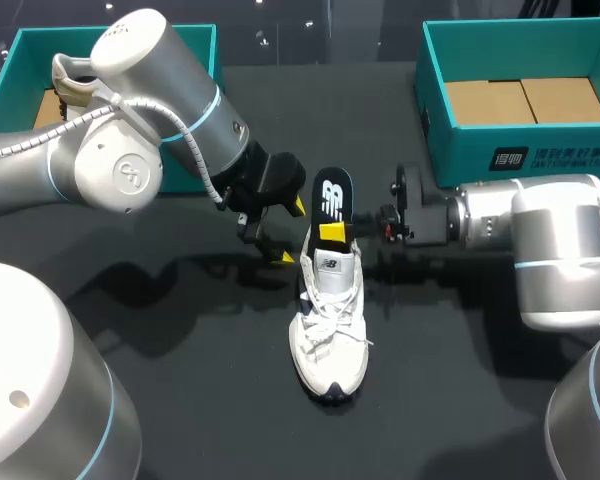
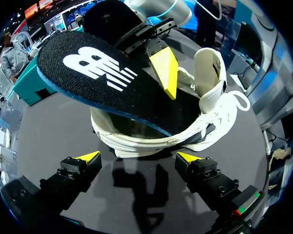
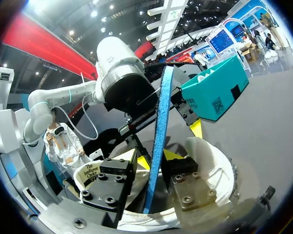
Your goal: Take the shoe out of the shoebox, open the shoe tongue, remove and reinsert the insole, then place the shoe into the shoebox
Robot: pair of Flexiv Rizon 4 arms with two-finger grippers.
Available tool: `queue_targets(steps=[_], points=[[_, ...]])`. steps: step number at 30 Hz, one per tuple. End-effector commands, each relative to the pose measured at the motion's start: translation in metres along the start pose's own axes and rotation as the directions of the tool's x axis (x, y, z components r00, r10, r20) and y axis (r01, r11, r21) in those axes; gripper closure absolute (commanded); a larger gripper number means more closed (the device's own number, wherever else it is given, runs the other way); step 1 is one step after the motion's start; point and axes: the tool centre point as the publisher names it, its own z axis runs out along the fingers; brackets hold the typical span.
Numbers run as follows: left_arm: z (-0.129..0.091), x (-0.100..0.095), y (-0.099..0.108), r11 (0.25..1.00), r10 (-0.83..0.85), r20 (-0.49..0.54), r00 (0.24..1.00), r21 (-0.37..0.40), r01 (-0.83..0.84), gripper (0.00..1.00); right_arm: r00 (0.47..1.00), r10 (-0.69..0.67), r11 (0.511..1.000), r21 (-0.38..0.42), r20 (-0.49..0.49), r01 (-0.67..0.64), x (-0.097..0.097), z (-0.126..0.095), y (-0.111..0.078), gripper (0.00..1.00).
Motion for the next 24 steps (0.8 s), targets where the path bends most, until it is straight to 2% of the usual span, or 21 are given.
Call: queue_targets(steps=[1,5,7,8,15,21,24], points=[[0.001,0.0,0.0,1.0,0.001,0.001,1.0,-0.002,-0.001,0.0,1.0,-0.006,1.0,0.016,0.001,0.006,0.001,0.0,0.009,0.72],[0.001,0.0,0.0,1.0,0.001,0.001,1.0,-0.002,-0.001,0.0,1.0,-0.01,1.0,0.008,0.002,0.01,-0.001,0.001,0.016,0.79],[0.001,0.0,0.0,1.0,0.001,0.001,1.0,-0.002,-0.001,0.0,1.0,0.002,1.0,-0.003,0.006,-0.001,-0.005,0.001,0.016,0.9],[0.001,0.0,0.0,1.0,0.001,0.001,1.0,-0.002,-0.001,0.0,1.0,0.014,1.0,-0.008,0.002,-0.014,-0.007,0.001,0.015,1.0],[0.001,0.0,0.0,1.0,0.001,0.001,1.0,-0.002,-0.001,0.0,0.995,0.098,0.995,-0.017,-0.007,-0.098,-0.013,0.005,-0.006,1.0],[0.001,0.0,0.0,1.0,0.001,0.001,1.0,-0.002,-0.001,0.0,0.985,0.17,0.985,-0.02,0.002,-0.17,-0.006,0.008,-0.03,1.0],[0.001,0.0,0.0,1.0,0.001,0.001,1.0,-0.002,-0.001,0.0,0.983,0.184,0.982,-0.031,0.01,-0.184,-0.001,0.005,-0.035,1.0]])
